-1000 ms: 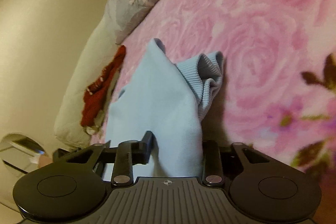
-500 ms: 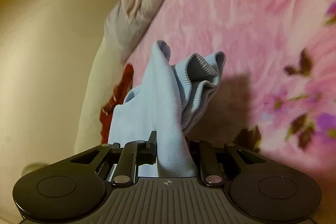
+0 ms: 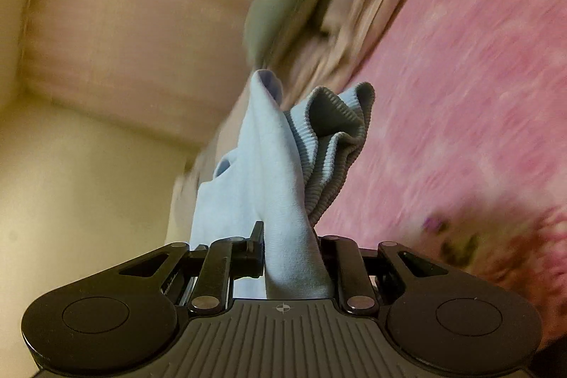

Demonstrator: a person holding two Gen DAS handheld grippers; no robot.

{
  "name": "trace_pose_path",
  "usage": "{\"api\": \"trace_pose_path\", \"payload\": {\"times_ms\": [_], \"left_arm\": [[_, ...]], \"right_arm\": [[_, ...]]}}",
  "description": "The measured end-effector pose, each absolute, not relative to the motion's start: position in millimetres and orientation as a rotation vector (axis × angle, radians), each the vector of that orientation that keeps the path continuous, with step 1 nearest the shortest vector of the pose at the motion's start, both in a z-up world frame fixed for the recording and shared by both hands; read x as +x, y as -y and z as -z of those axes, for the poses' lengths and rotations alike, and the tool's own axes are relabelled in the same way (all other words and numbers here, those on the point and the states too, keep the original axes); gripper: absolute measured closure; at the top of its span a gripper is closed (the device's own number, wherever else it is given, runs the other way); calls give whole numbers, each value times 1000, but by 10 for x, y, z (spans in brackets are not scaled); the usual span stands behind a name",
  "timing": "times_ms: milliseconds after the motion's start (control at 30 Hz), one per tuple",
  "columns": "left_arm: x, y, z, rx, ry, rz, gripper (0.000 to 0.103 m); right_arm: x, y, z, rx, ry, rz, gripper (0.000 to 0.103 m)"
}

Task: Fold clothes
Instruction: 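Carry the sweatshirt with both grippers onto the dark clothes stack and lower it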

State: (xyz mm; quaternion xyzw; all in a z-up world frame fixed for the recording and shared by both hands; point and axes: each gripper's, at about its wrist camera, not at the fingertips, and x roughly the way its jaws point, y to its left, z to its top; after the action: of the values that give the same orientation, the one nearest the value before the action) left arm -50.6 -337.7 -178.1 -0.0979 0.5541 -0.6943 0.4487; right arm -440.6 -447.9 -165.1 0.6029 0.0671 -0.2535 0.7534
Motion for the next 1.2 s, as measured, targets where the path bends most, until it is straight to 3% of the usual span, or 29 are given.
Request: {"api": "trace_pose_path", "payload": {"times_ms": [233,667,967,1200], "left_arm": [[-1760,4876,1788,-75,-1458,1920,86],[-3689,7627,2012,-45,-1439,1967,86],[-4134,8791,2522,35,-1466,1900,86],[-4243,9252,2826,96,-1471,1894,85]], "right_arm": [[-5572,4795,1520,1349,15,827,85],[-7385,7232,1630,1351,72,908,85],[-7867,8417,2178,1412,62,923,84],[-8040,8884,2600,1458,57,940,84]]}}
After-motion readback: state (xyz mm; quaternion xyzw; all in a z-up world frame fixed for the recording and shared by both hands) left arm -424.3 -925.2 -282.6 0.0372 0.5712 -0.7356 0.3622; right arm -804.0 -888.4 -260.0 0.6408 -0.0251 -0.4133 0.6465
